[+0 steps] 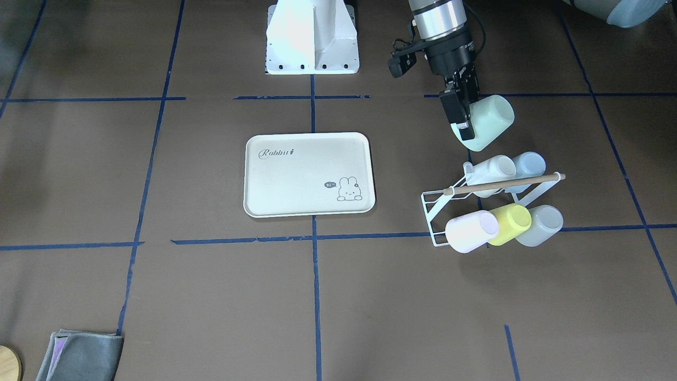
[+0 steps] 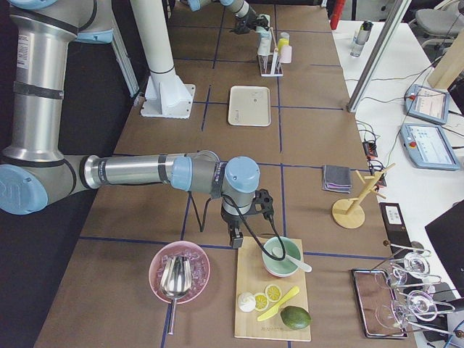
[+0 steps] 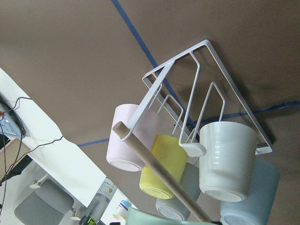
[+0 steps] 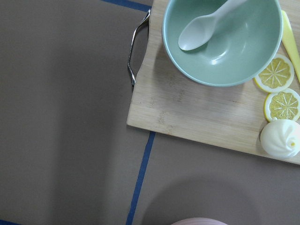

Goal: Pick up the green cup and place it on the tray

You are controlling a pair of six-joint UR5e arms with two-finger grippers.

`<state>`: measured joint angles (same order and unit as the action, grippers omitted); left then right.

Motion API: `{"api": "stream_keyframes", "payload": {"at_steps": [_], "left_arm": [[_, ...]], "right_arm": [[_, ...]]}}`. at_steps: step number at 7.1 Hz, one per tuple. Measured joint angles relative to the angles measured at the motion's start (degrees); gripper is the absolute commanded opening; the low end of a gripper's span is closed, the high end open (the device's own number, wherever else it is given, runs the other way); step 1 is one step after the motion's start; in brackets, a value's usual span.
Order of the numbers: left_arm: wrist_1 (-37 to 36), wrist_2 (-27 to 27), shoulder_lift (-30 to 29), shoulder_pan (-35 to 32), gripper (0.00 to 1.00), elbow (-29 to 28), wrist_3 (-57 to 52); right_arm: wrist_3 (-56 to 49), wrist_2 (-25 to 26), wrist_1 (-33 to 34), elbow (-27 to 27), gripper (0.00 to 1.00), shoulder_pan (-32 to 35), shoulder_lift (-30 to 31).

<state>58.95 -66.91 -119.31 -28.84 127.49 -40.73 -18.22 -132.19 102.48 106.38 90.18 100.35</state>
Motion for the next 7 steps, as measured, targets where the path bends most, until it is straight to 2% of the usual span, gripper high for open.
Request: {"api": "stream_keyframes", "payload": {"at_steps": [4,7], "left_arm": [[14.4,-8.4,-0.1,-0.7,0.69,0.9,19.1],[27.1,-11.9,0.1,-0.7,0.69,0.4,39.8]], "right_arm": [[0.0,0.0,-0.1,0.1,1.00,0.0,-0.1],[0.0,0.0,-0.8,0.1,1.00,0.0,-0.2]]}}
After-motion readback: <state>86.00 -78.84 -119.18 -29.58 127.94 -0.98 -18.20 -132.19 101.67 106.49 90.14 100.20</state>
